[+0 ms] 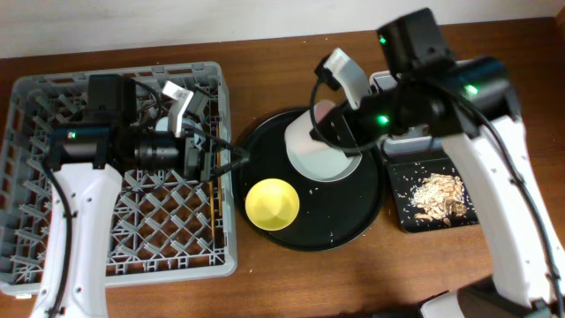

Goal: Sort waste into correct bins and load items into the dishwasher rack
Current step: 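Grasp the pink cup with the right gripper and pass it to the left gripper, then place the pink cup in the rack beside the blue cup with the left gripper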

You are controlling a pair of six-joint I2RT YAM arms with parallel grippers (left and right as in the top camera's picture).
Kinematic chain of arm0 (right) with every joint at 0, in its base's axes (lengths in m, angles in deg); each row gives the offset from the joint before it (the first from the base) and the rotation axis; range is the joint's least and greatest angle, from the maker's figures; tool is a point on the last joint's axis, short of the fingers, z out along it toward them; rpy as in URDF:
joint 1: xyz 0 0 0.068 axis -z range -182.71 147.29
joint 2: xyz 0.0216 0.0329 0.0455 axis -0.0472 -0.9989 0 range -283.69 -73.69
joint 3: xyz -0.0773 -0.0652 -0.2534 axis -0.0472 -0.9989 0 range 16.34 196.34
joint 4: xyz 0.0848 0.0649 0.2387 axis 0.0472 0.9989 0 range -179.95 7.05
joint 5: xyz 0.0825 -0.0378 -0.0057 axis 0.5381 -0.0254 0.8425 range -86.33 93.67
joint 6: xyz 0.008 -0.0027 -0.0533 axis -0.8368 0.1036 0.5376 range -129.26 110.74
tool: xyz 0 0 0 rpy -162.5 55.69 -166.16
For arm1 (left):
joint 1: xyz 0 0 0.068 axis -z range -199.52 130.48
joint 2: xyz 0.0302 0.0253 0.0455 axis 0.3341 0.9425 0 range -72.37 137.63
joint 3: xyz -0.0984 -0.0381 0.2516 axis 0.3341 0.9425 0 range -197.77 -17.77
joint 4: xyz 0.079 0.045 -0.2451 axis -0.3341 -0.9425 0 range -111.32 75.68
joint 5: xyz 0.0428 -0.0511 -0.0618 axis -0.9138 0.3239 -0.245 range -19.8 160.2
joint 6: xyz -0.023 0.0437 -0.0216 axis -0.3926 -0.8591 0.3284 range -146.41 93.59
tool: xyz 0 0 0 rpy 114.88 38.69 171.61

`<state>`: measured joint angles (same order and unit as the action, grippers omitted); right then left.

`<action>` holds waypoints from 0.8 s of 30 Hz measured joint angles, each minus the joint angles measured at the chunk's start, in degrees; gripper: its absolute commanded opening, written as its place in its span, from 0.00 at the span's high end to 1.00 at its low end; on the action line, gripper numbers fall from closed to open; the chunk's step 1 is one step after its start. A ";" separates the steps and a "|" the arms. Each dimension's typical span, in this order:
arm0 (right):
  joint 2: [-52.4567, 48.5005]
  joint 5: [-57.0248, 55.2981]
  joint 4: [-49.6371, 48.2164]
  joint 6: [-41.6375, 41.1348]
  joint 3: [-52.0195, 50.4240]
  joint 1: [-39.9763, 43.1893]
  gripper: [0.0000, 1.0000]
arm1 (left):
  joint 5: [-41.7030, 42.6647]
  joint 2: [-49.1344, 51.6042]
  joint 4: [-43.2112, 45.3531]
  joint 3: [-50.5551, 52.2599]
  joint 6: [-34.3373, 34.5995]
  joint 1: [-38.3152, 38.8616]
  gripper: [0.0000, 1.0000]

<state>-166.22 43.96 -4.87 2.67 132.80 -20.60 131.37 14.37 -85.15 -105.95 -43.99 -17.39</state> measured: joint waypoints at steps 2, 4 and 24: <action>2.51 4.39 0.61 1.84 0.00 0.00 0.96 | 5.73 -1.33 -1.07 0.00 -2.36 0.00 0.01; 4.44 7.23 0.61 2.75 0.00 0.00 0.96 | 9.20 -1.86 -1.86 0.00 -3.23 0.00 0.01; 5.09 21.66 -0.04 9.99 0.00 -5.64 0.96 | 21.35 -5.14 -0.02 0.00 -7.08 8.70 0.19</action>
<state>-161.13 65.62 -4.91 12.65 132.80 -26.23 152.72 9.24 -85.17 -105.95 -51.07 -8.69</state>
